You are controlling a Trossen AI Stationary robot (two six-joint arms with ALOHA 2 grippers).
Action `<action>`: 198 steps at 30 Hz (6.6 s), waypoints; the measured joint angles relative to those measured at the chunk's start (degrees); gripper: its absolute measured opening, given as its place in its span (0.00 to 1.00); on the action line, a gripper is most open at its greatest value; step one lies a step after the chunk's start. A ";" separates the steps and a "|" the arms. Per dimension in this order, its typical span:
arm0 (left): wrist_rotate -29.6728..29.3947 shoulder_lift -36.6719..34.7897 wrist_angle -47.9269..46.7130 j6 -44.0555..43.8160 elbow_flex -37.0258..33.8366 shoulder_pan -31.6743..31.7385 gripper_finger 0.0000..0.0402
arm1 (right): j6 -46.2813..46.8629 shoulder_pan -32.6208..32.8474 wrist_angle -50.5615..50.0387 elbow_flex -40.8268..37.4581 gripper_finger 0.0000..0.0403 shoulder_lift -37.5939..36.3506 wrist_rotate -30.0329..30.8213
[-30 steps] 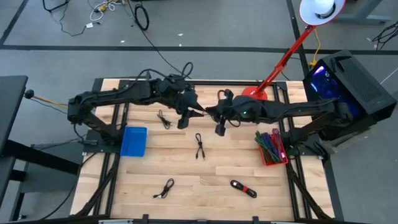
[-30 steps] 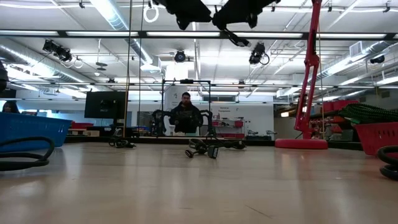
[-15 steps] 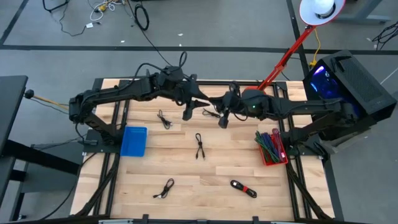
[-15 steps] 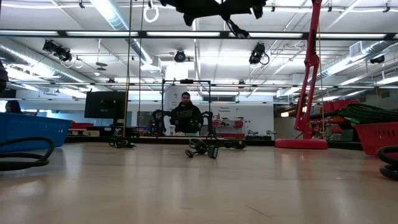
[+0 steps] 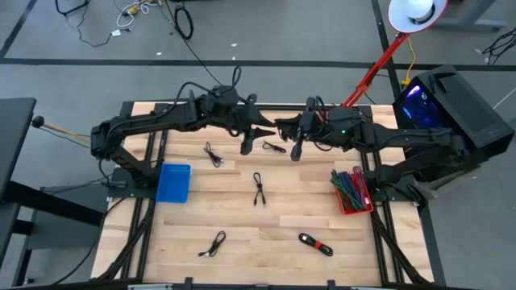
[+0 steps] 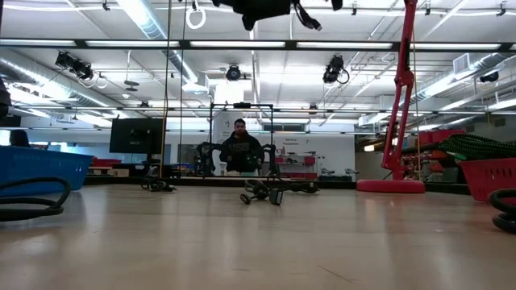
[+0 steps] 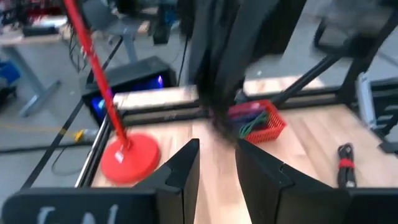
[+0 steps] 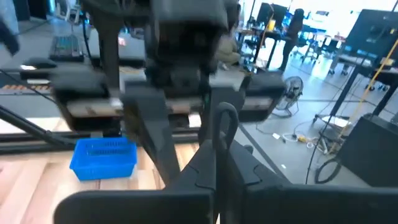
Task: Pick & Place USB Port
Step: Put the black charger cable into the blue basket
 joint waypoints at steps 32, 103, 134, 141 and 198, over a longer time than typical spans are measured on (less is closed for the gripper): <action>-7.34 -0.20 -0.41 -1.48 0.15 -2.18 0.08 | -0.10 -0.08 6.35 -0.14 0.05 3.68 -4.69; -27.98 -26.44 -67.48 -103.34 -39.93 -34.94 0.25 | 12.19 1.36 3.96 -27.39 0.27 -6.49 4.28; -52.70 -26.42 -40.36 -60.89 -39.91 -22.27 0.38 | 13.50 1.36 5.14 -27.39 0.27 -6.45 4.39; -42.37 -26.40 -35.47 -31.04 -39.91 -13.42 0.38 | 15.01 1.36 5.01 -27.39 0.27 -6.43 4.39; -32.15 3.63 -16.67 29.16 -39.67 4.20 0.31 | 17.73 1.34 16.03 -27.32 0.27 1.42 2.79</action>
